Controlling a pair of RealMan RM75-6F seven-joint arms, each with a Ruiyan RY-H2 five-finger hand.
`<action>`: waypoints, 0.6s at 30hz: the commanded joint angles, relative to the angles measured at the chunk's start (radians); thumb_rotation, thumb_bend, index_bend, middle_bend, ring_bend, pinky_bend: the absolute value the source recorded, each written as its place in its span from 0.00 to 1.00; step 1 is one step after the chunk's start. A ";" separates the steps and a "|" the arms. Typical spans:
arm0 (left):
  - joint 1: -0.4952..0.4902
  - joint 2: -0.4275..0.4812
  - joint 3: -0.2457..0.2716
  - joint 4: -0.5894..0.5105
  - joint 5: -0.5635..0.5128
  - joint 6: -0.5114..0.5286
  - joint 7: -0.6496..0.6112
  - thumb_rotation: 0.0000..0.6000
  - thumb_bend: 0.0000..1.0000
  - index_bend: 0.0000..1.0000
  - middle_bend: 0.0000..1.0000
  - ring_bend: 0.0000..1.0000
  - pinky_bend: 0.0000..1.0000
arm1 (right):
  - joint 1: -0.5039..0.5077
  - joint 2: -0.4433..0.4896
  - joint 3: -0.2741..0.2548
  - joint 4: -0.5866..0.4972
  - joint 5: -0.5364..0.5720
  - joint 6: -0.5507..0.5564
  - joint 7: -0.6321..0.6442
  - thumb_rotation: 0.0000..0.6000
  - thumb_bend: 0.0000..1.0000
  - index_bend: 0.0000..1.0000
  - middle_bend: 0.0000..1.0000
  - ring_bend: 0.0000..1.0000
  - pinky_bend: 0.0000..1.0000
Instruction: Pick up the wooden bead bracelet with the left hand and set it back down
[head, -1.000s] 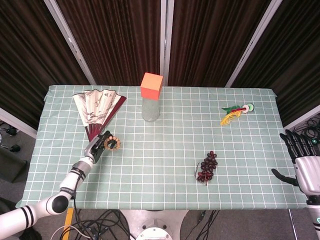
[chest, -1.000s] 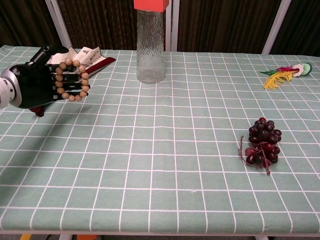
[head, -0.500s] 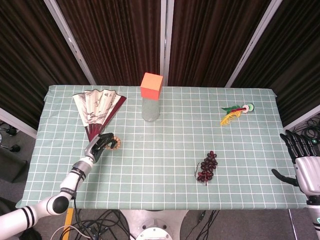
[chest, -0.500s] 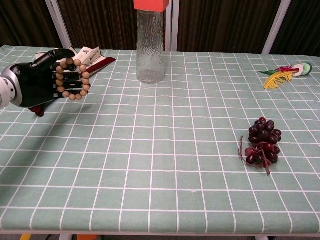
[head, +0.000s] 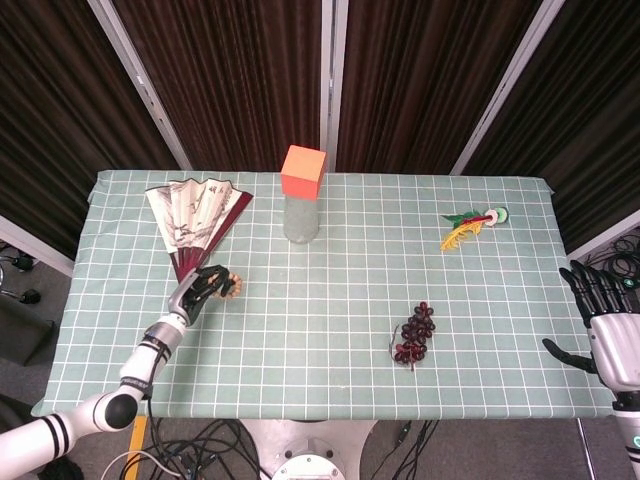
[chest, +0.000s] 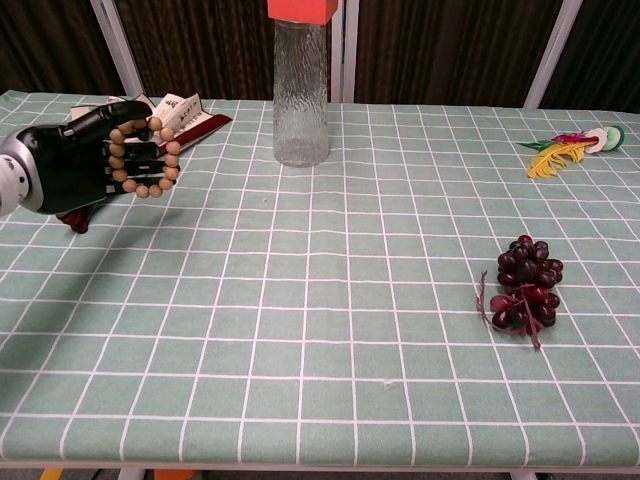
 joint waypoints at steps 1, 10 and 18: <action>0.003 0.001 0.001 -0.004 0.011 0.004 -0.007 0.71 0.57 0.65 0.74 0.42 0.11 | -0.001 0.001 0.000 -0.001 -0.001 0.002 0.001 1.00 0.05 0.00 0.02 0.00 0.00; 0.007 0.001 0.008 -0.005 0.062 0.013 -0.038 0.64 0.68 0.63 0.71 0.42 0.11 | -0.004 0.002 -0.001 -0.003 -0.003 0.006 0.004 1.00 0.05 0.00 0.02 0.00 0.00; 0.007 0.000 0.016 -0.002 0.084 0.018 -0.066 0.69 0.77 0.62 0.70 0.42 0.11 | -0.004 0.003 -0.001 -0.004 -0.002 0.005 0.005 1.00 0.05 0.00 0.02 0.00 0.00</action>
